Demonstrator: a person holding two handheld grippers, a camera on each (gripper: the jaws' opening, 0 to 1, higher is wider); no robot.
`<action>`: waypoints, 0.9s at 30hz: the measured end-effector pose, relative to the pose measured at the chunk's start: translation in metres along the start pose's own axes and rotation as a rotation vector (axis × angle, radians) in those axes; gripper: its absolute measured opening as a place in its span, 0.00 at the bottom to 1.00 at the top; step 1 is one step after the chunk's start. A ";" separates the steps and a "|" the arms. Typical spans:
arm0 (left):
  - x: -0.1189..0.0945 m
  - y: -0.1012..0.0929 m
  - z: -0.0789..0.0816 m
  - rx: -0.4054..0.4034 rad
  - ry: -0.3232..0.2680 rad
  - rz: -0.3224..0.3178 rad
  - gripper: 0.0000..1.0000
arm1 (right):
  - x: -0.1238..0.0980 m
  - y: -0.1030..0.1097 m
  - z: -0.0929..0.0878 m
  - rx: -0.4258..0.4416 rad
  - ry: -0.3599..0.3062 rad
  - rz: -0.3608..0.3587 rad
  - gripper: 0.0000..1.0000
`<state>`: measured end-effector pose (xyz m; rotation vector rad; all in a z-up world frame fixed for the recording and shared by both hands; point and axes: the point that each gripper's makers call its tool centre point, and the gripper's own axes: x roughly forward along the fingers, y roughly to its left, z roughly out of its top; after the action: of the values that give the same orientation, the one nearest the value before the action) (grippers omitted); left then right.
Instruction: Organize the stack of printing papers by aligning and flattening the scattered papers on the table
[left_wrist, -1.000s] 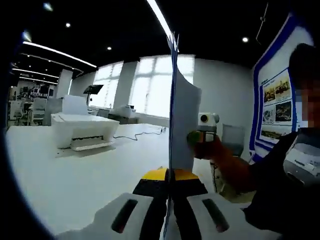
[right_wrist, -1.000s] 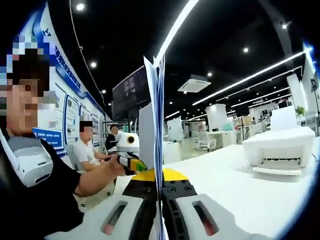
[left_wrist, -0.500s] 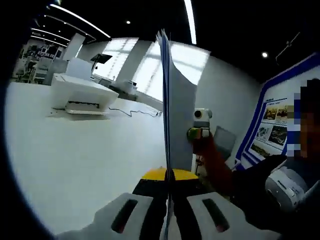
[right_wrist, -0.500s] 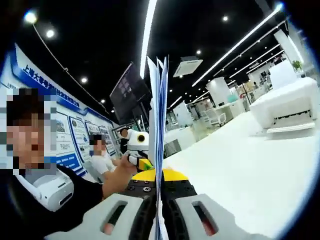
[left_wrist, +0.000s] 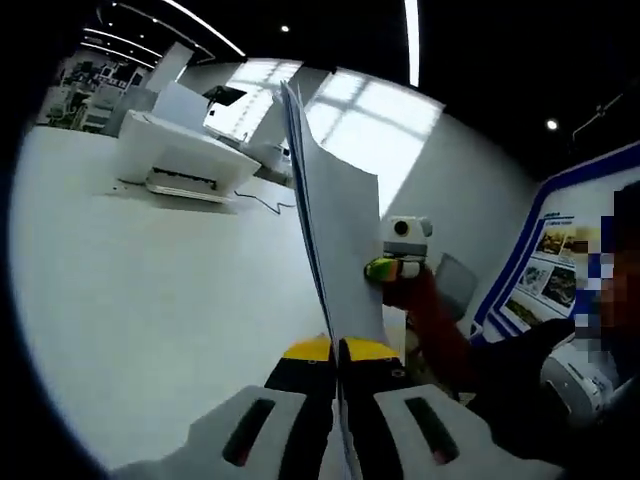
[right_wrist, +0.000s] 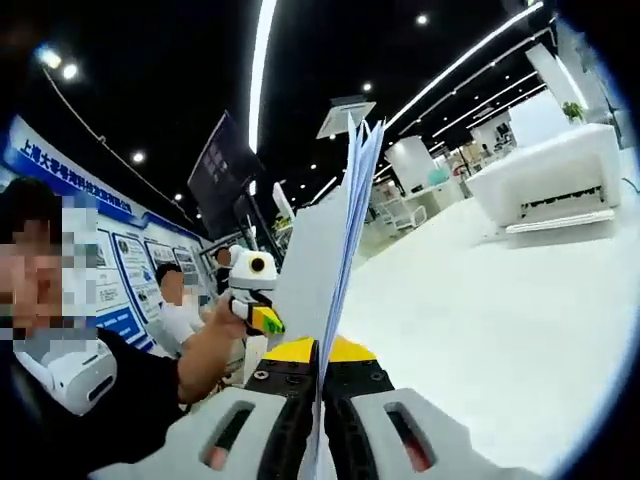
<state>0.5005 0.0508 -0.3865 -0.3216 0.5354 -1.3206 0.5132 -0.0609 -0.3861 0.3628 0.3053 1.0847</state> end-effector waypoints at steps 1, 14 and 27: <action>0.000 0.002 -0.002 0.004 0.003 0.011 0.07 | 0.002 0.000 -0.003 -0.003 0.006 -0.007 0.00; 0.004 0.023 -0.025 0.048 0.037 0.140 0.07 | 0.012 -0.042 -0.025 -0.072 0.072 -0.133 0.00; 0.040 0.088 -0.043 0.083 0.085 0.213 0.07 | 0.015 -0.070 -0.044 -0.103 0.127 -0.202 0.00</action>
<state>0.5557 0.0357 -0.4753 -0.1361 0.5685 -1.1495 0.5581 -0.0705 -0.4565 0.1676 0.3885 0.9224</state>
